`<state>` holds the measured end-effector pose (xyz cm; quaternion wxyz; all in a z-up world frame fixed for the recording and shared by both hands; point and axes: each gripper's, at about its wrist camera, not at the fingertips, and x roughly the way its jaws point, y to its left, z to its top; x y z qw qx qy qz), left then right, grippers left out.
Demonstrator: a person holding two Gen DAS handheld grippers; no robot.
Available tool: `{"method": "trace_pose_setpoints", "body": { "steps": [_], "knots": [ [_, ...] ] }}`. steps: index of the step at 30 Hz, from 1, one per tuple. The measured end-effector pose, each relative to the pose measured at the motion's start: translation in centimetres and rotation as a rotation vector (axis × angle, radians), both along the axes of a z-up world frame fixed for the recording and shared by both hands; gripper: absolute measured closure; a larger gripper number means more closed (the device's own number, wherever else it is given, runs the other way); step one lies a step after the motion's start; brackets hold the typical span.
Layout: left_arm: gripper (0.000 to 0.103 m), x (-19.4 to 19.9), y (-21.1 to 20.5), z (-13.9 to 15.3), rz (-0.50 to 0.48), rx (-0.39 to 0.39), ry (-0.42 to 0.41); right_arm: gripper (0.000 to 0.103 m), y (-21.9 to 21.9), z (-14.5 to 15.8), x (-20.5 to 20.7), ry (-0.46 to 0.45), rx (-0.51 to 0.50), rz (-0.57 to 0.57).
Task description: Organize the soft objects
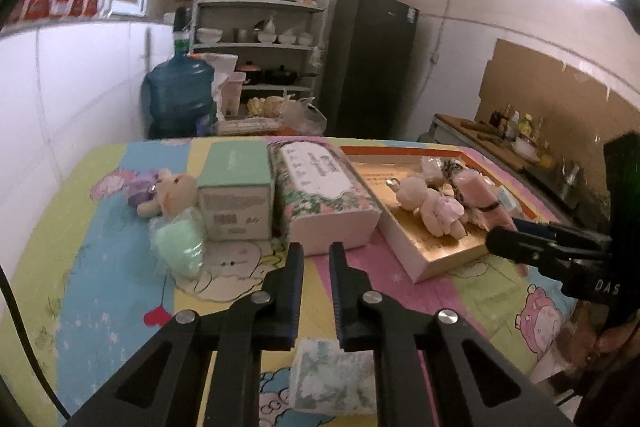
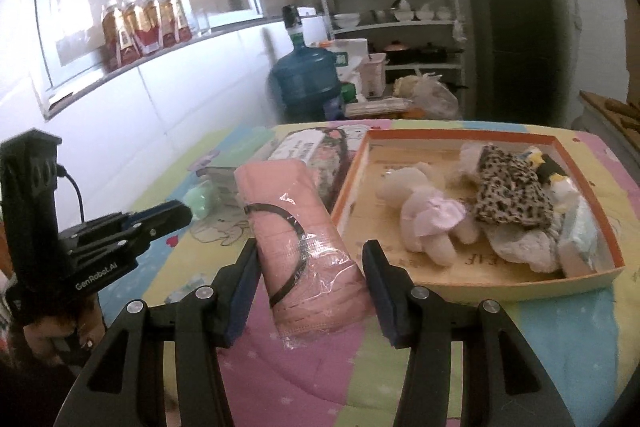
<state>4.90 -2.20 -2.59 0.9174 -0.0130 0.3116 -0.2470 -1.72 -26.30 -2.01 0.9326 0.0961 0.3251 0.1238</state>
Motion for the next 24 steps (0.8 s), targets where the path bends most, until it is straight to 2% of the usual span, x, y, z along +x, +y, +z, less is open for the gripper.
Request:
{"method": "trace_pose_setpoints", "body": {
  "steps": [1,3,4,5,7,10,15,24],
  "knots": [
    [0.087,0.1,0.5,-0.1,0.000,-0.021,0.015,0.050,-0.2,-0.1,-0.1,0.001,0.005,0.000],
    [0.075,0.2,1.3,-0.3,0.012,-0.046,0.037,0.050,-0.3,-0.3,-0.3,0.004,0.016,0.004],
    [0.061,0.1,1.6,-0.4,0.022,-0.052,0.044,0.050,-0.3,-0.4,-0.3,0.005,0.022,0.010],
    [0.054,-0.1,1.9,-0.5,0.029,-0.061,0.048,0.050,-0.2,-0.5,-0.3,0.007,0.027,0.017],
    [0.053,-0.6,2.4,-0.6,0.038,-0.065,0.045,0.050,-0.2,-0.8,-0.3,0.009,0.033,0.029],
    [0.053,-1.6,2.7,-1.3,0.053,-0.022,0.042,0.050,0.0,-1.0,-0.3,0.012,0.039,0.051],
    [0.053,-3.3,3.0,-4.0,0.037,-0.004,0.108,0.050,0.4,-1.5,-0.2,0.023,0.042,0.086],
    [0.053,-3.8,1.6,-6.4,-0.004,-0.048,0.166,0.050,0.6,-1.7,-0.9,0.026,0.043,0.115]
  ]
}}
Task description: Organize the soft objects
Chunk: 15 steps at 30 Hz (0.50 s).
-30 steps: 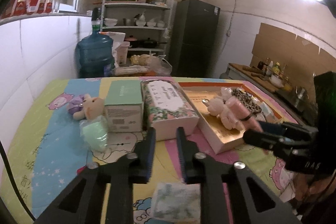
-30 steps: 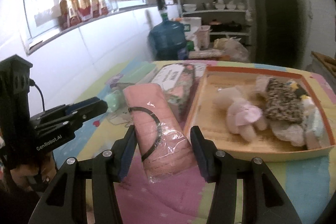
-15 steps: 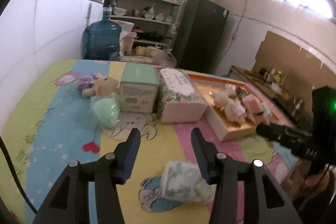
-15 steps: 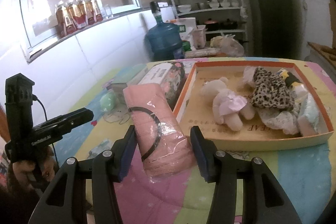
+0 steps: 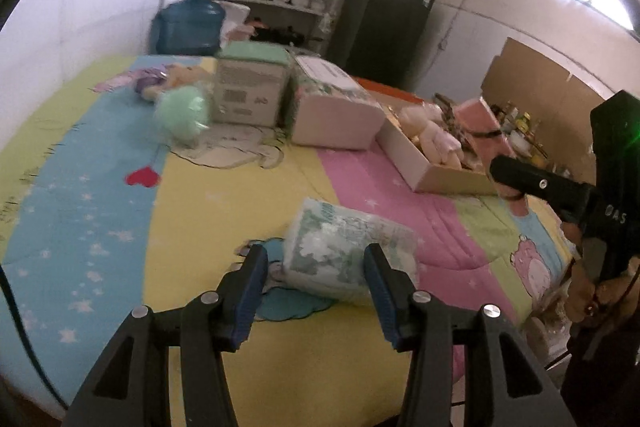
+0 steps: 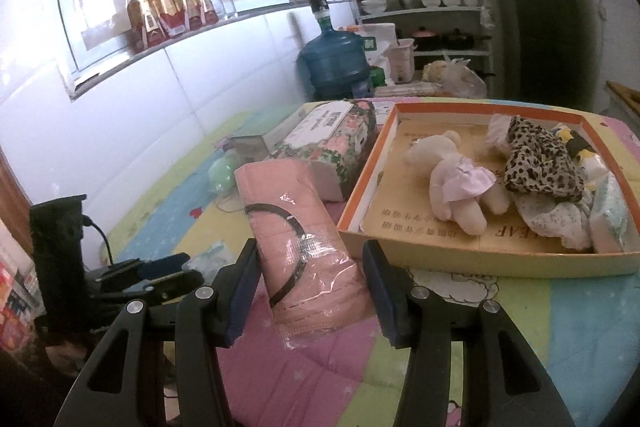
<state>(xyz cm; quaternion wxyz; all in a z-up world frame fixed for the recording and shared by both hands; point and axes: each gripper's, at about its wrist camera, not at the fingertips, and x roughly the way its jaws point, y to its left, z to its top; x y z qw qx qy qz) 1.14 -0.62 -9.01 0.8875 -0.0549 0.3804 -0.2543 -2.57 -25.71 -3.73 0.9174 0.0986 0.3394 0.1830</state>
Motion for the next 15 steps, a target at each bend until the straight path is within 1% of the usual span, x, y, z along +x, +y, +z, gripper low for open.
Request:
{"method": "trace_pose_setpoints", "body": {
  "steps": [4,6,7,9,10,11,15],
  "knots": [
    [0.051,0.7,-1.4,-0.2,-0.029,-0.019,0.011,0.050,-0.5,0.0,-0.6,-0.004,0.009,-0.015],
    [0.051,0.8,-2.3,-0.3,-0.068,-0.022,0.010,0.050,-0.8,0.0,-0.7,-0.004,0.013,-0.022],
    [0.054,0.7,-2.8,-0.3,-0.094,-0.014,0.006,0.050,-0.9,0.0,-0.8,-0.004,0.015,-0.026],
    [0.064,0.4,-3.6,-0.2,-0.119,-0.001,-0.007,0.050,-1.1,-0.1,-0.9,-0.002,0.019,-0.032],
    [0.071,0.2,-3.9,0.0,-0.125,0.003,-0.020,0.050,-1.2,-0.1,-0.9,-0.002,0.019,-0.034],
    [0.077,-0.1,-4.1,0.3,-0.130,0.005,-0.038,0.050,-1.3,-0.1,-0.9,-0.001,0.020,-0.036],
    [0.081,-0.7,-4.5,1.1,-0.139,0.006,-0.088,0.050,-1.5,0.0,-1.0,-0.006,0.022,-0.039]
  ]
}}
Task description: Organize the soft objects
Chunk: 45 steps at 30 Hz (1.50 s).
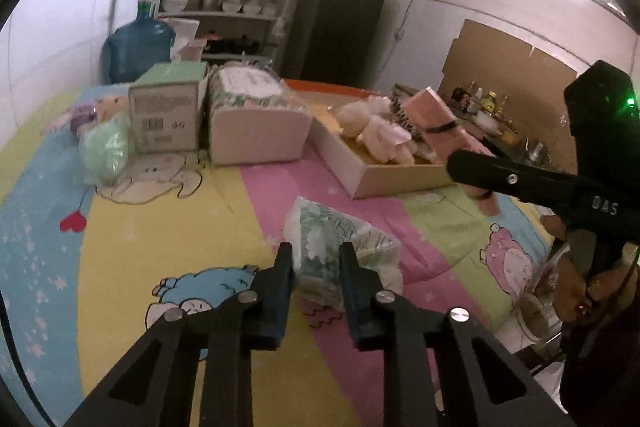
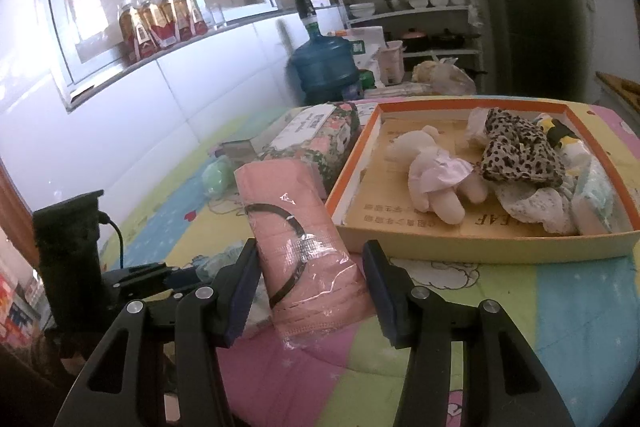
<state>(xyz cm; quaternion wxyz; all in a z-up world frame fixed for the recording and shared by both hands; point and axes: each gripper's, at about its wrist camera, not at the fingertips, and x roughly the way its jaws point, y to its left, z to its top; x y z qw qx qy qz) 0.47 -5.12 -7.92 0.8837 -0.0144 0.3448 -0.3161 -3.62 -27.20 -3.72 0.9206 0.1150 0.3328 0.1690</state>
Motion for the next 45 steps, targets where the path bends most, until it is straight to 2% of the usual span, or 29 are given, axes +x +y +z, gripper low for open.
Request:
{"method": "trace_pose_setpoints", "body": {
  "steps": [9,25,35,45],
  "knots": [
    [0.082,-0.3,-0.5,3.8,0.007,-0.014,-0.095,0.050,-0.8,0.6,-0.3,-0.023,0.001,-0.025],
    [0.081,1.4,-6.9,9.5,-0.053,-0.049,-0.215,0.050,-6.5,3.1,-1.1,-0.099,-0.054,-0.210],
    [0.081,4.7,-11.3,10.7,-0.044,-0.037,-0.226,0.050,-10.5,4.2,0.6,-0.127,-0.068,-0.297],
    [0.081,9.8,-15.5,10.5,-0.016,-0.053,-0.158,0.050,-12.6,5.3,4.4,-0.136,-0.131,-0.324]
  ]
}}
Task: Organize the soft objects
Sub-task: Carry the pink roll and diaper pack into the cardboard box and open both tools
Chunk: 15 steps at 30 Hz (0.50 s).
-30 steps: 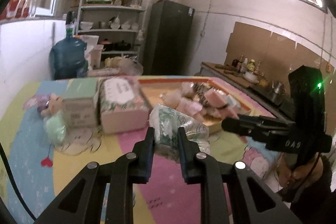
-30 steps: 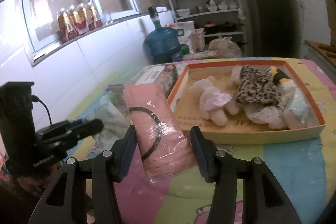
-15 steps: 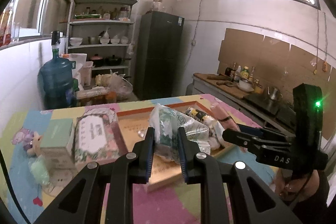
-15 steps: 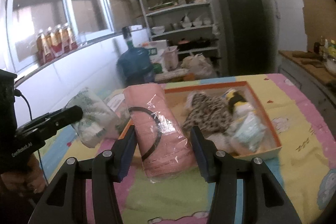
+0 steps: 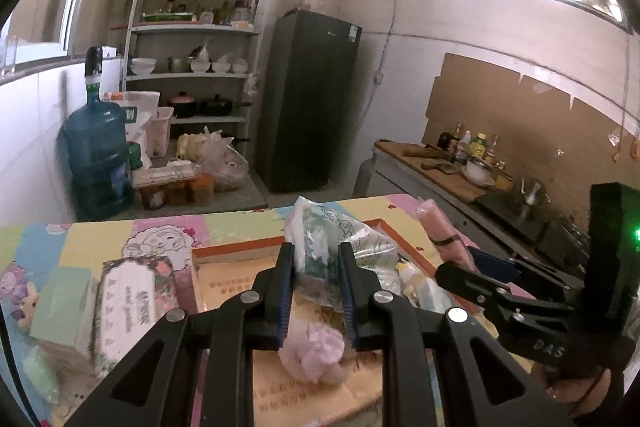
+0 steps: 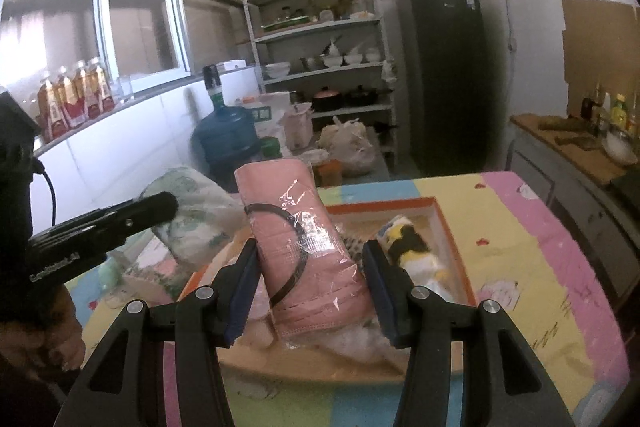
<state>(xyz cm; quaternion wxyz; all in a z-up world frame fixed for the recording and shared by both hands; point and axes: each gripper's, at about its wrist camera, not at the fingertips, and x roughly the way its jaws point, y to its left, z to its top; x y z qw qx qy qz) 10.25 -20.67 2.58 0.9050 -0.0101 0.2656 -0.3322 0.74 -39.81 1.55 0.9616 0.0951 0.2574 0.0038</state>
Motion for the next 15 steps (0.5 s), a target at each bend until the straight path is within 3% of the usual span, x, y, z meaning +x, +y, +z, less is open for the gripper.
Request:
{"method": "trace_pose_setpoints", "body": {
  "steps": [15],
  "knots": [
    [0.081,6.5,-3.5,-2.9,0.069,0.020,0.111,0.050,-2.8,-1.2,5.3,0.068,-0.034,-0.016]
  ]
}}
